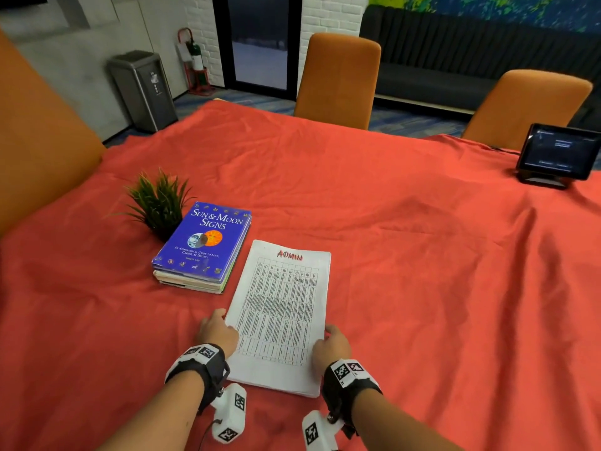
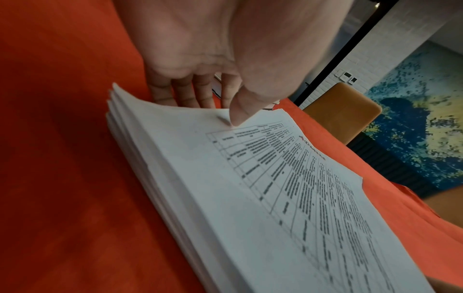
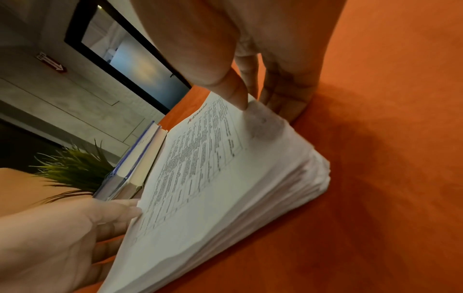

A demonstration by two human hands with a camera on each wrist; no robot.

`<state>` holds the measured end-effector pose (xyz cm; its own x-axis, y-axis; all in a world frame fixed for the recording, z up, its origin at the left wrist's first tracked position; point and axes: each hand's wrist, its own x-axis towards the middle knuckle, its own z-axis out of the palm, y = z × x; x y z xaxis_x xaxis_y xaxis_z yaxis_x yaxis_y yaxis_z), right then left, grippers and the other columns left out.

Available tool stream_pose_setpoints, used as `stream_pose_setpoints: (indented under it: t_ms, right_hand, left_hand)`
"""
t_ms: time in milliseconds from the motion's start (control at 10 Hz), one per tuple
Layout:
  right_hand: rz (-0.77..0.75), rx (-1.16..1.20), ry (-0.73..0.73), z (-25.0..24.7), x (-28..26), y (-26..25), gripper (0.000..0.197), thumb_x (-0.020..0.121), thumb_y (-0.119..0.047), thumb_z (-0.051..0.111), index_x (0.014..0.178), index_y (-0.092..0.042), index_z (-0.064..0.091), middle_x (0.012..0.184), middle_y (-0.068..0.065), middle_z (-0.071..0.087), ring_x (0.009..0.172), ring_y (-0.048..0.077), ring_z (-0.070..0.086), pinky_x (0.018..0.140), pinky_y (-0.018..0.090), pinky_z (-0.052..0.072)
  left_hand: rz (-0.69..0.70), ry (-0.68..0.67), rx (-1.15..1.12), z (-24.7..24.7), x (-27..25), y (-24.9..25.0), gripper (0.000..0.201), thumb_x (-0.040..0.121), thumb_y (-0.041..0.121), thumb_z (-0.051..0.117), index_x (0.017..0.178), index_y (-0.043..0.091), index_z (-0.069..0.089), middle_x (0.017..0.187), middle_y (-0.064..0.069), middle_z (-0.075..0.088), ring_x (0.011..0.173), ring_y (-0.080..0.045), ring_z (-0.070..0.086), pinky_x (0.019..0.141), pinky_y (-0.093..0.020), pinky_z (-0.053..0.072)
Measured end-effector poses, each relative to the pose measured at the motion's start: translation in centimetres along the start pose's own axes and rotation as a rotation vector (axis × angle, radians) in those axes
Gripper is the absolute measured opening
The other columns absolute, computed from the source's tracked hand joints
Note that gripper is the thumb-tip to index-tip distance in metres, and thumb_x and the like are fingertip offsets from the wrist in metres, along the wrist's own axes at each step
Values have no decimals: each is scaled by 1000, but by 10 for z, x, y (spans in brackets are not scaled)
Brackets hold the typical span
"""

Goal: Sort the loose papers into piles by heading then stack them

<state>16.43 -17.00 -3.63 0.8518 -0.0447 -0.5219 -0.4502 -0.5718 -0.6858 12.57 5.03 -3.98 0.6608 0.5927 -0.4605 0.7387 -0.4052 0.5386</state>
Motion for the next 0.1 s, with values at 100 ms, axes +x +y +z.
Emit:
stream_pose_setpoints:
  t_ms: [100]
  right_hand:
    - [-39, -53, 10, 3, 7, 13, 46, 80, -6, 44, 121, -17, 61, 117, 11, 65, 107, 28, 61, 94, 33, 50]
  left_hand:
    - [14, 22, -21, -3, 1, 1, 52, 88, 8, 49, 140, 13, 44, 134, -20, 46, 121, -37, 49, 107, -37, 36]
